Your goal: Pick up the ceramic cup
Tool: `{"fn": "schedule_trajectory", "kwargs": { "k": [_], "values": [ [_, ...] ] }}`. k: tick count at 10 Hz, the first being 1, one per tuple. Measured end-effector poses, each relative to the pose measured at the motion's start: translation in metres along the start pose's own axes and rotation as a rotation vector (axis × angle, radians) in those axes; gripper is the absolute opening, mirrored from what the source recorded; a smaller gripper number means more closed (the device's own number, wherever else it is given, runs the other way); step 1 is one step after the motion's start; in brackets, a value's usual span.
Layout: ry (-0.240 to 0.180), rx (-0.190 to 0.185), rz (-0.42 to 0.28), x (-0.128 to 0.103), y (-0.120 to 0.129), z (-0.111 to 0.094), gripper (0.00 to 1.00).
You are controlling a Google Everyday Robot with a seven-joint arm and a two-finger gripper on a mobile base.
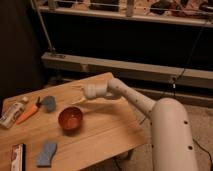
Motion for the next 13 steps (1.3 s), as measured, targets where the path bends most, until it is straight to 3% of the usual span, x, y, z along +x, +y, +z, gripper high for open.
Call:
{"fn": "schedule_trajectory", "kwargs": {
  "k": [2,4,7,13],
  "values": [
    [0.032,0.05,-0.014,-0.003,-0.005,-0.001,0.65],
    [0.027,0.093,0.013,-0.017,0.01,-0.007,0.65],
    [0.02,0.128,0.033,-0.026,0.032,-0.013,0.65],
    [0.068,0.199,0.064,-0.042,0.042,0.011,0.65]
  ]
}}
